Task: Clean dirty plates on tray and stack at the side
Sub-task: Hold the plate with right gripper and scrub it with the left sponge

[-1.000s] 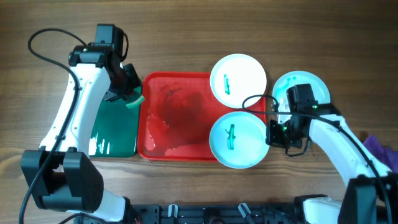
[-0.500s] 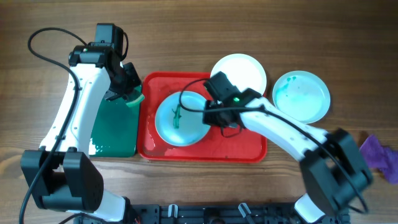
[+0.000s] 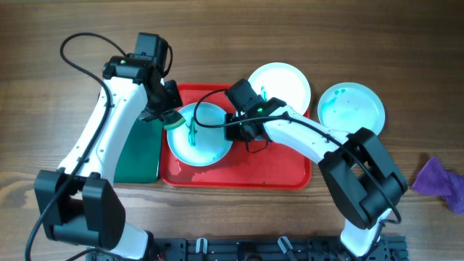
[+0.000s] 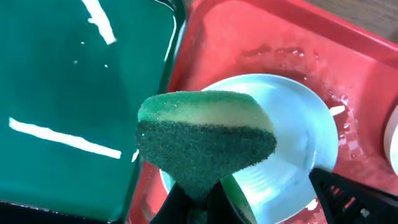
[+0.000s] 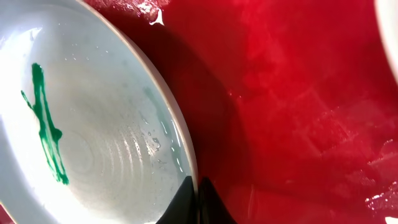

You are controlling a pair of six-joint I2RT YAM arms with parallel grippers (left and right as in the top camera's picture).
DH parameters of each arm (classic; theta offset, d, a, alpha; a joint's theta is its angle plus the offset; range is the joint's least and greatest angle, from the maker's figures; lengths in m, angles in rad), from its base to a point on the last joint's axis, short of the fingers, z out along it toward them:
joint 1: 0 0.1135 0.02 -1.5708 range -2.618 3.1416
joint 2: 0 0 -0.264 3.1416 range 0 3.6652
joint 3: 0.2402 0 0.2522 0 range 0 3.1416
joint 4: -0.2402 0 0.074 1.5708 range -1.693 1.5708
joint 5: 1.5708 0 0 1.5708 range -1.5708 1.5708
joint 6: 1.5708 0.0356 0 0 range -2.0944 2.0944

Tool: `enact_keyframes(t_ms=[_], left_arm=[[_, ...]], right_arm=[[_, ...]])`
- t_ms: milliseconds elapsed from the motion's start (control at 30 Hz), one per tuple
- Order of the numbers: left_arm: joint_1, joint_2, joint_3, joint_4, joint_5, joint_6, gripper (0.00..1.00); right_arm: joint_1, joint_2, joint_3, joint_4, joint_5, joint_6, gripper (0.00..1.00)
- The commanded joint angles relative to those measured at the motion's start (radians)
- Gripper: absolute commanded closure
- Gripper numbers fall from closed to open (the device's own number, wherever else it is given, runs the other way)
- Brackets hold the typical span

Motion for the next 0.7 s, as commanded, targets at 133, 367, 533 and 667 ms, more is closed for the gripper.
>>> enact_keyframes(t_ms=[133, 367, 533, 667], left_arm=[[-0.002, -0.003, -0.098, 0.074, 0.032, 0.015, 0.96], [-0.002, 0.000, -0.369, 0.413, 0.095, 0.025, 0.96], [-0.011, 0.000, -0.458, 0.445, 0.094, 0.038, 0.96], [-0.090, 0.000, -0.499, 0.511, 0.166, 0.175, 0.96]], right_arm=[[0.004, 0.018, 0.017, 0.024, -0.047, -0.024, 0.96], [0.004, 0.018, 0.017, 0.028, -0.058, -0.046, 0.96], [0.004, 0.018, 0.017, 0.029, -0.058, -0.046, 0.95], [0.004, 0.018, 0.017, 0.034, -0.065, -0.046, 0.96]])
